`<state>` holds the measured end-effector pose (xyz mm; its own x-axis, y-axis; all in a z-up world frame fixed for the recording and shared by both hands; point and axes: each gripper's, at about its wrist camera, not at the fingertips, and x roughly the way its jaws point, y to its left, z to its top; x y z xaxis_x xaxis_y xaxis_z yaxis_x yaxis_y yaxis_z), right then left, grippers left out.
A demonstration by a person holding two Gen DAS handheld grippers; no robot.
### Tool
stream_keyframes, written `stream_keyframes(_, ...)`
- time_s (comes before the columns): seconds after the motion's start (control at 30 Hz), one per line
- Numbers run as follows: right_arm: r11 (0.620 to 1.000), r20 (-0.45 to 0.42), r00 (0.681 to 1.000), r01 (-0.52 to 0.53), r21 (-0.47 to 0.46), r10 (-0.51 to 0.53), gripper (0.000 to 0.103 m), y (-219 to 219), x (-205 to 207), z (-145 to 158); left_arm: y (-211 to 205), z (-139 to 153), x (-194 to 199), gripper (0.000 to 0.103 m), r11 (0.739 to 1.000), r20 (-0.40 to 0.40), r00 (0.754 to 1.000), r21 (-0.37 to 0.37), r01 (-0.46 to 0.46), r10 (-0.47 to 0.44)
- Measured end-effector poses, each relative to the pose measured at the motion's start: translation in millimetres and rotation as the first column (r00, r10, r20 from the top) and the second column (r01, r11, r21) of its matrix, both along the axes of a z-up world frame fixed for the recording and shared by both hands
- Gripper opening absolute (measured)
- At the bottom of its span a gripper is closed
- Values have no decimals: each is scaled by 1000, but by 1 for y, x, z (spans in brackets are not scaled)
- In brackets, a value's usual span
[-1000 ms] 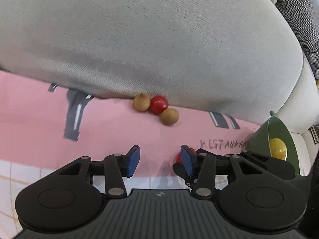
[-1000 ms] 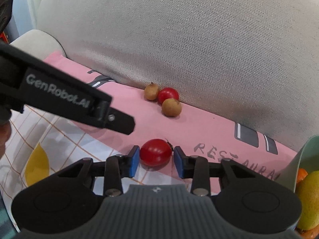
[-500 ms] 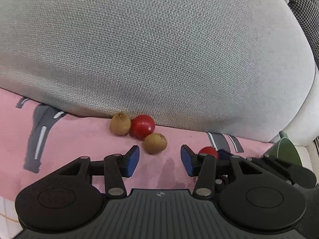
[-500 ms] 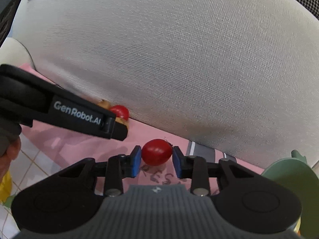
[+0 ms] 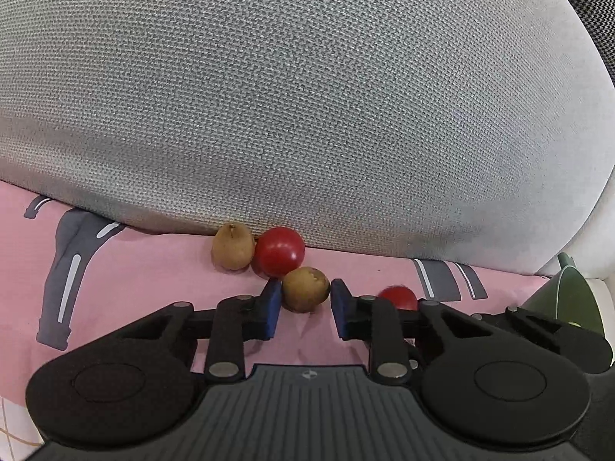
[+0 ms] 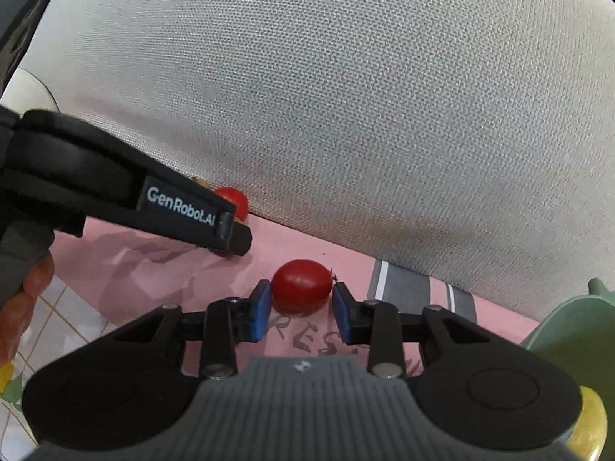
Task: Organize fruits
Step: 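Grasp a red cherry tomato with the right tool while the left tool grasps a small brown fruit, then carry the tomato and brown fruit over the green colander with both tools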
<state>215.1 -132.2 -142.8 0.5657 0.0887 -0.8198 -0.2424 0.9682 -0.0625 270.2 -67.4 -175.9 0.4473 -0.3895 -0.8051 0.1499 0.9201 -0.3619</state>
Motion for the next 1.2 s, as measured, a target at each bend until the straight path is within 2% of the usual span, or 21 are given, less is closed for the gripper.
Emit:
stream_keyframes(0.03,1000,0,1000,-1,0,1,31,0,0,0,0,0,-1,30,1000,1,1000,2,-3,3)
stream_keyframes(0.2,1000,4,1000,-17,-6,17,13,2,0,5,10,9,-7,30,1000,10,1000,-10,-12,12)
stream_keyframes(0.33,1000,12,1000,-29,-4,29,7,3,-3,15,16,20,-15,30,1000,16,1000,-16,-19,19)
stream_keyframes(0.43,999,12,999,-33,-1,33,6,2,-6,19,18,28,-22,30,1000,28,999,-9,-18,18)
stream_keyframes(0.67,1000,14,1000,-20,5,20,12,-2,-1,16,45,34,-27,30,996,25,996,-22,-83,83)
stream_keyframes(0.8,1000,28,1000,-8,13,8,30,-3,5,17,56,32,-23,30,994,29,994,-36,-103,104)
stream_keyframes(0.83,1000,30,1000,-2,17,2,31,-3,7,16,58,30,-22,30,993,26,994,-38,-109,110)
stream_keyframes(1.07,999,9,1000,11,39,-11,31,-2,26,2,60,14,-15,30,994,5,994,-23,-110,110)
stream_keyframes(1.2,995,0,1000,4,95,-4,32,0,35,-5,61,3,-13,30,994,-11,994,-15,-106,106)
